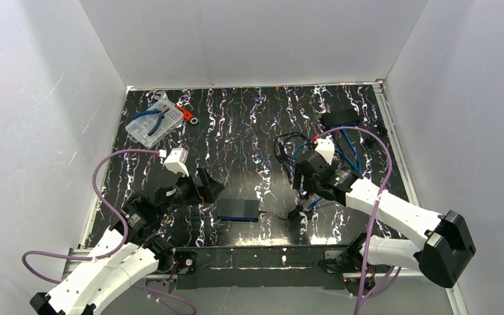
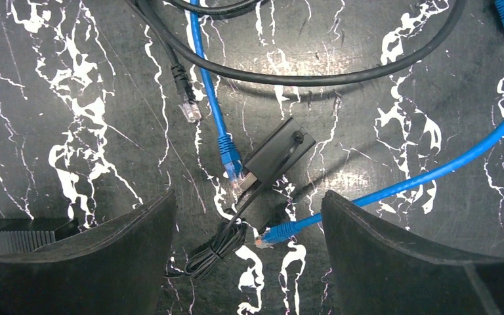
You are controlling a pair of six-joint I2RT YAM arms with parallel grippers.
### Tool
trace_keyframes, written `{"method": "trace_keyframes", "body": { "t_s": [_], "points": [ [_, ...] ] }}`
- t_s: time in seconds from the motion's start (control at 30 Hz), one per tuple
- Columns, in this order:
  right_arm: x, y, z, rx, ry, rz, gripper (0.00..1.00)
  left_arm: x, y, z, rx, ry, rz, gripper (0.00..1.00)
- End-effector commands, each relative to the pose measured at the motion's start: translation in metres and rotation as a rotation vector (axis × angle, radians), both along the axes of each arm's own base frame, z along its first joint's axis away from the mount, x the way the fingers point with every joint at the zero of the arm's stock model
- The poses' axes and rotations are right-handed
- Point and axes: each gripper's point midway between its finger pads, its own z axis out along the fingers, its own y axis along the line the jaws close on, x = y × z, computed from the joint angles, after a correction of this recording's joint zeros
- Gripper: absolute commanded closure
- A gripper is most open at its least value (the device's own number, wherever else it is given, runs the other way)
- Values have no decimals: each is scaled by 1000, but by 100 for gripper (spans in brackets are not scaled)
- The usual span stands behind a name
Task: Insert the plug into the switch port
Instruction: Pick up the power from the center of the board.
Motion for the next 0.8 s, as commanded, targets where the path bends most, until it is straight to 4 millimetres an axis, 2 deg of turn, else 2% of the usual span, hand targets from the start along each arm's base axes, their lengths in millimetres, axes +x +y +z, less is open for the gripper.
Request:
{"method": "trace_keyframes", "body": {
  "t_s": [0.0, 0.33, 0.77],
  "points": [
    [7, -6, 13, -2, -33, -62, 15, -3, -1, -2, 1, -15, -30, 2],
    [6, -8, -9, -22, 28, -171, 23, -2, -10, -10, 12, -6, -79, 2],
    [18, -17, -22, -81, 27, -267, 46, -8, -10, -22, 28, 5, -110, 2]
  ]
}}
